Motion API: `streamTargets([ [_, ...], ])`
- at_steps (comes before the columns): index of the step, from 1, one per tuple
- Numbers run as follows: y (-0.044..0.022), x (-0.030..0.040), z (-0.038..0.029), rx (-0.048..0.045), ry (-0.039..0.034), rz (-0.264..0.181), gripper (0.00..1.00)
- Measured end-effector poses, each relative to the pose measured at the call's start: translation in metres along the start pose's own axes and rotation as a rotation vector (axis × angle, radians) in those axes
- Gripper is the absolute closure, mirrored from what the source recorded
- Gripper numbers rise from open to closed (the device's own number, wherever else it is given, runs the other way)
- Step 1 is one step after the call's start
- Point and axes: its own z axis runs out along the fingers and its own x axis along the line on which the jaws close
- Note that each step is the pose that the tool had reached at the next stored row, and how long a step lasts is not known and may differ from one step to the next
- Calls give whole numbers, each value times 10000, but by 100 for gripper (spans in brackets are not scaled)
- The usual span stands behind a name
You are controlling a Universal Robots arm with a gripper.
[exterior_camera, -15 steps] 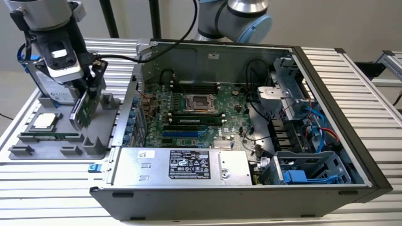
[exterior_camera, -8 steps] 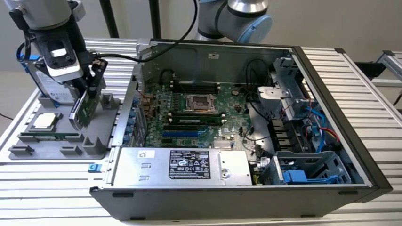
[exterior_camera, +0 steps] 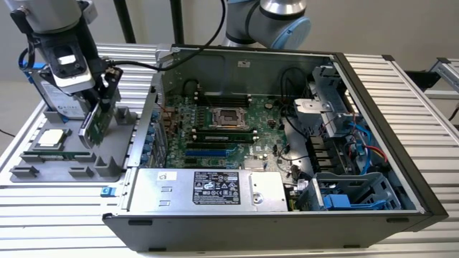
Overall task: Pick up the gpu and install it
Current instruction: 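Pick up the gpu and move the gpu toward the slot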
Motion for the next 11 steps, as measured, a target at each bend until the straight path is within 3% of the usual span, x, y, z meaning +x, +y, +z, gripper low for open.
streamTargets([
  [11, 4, -1, -91, -1, -1, 1, 100],
])
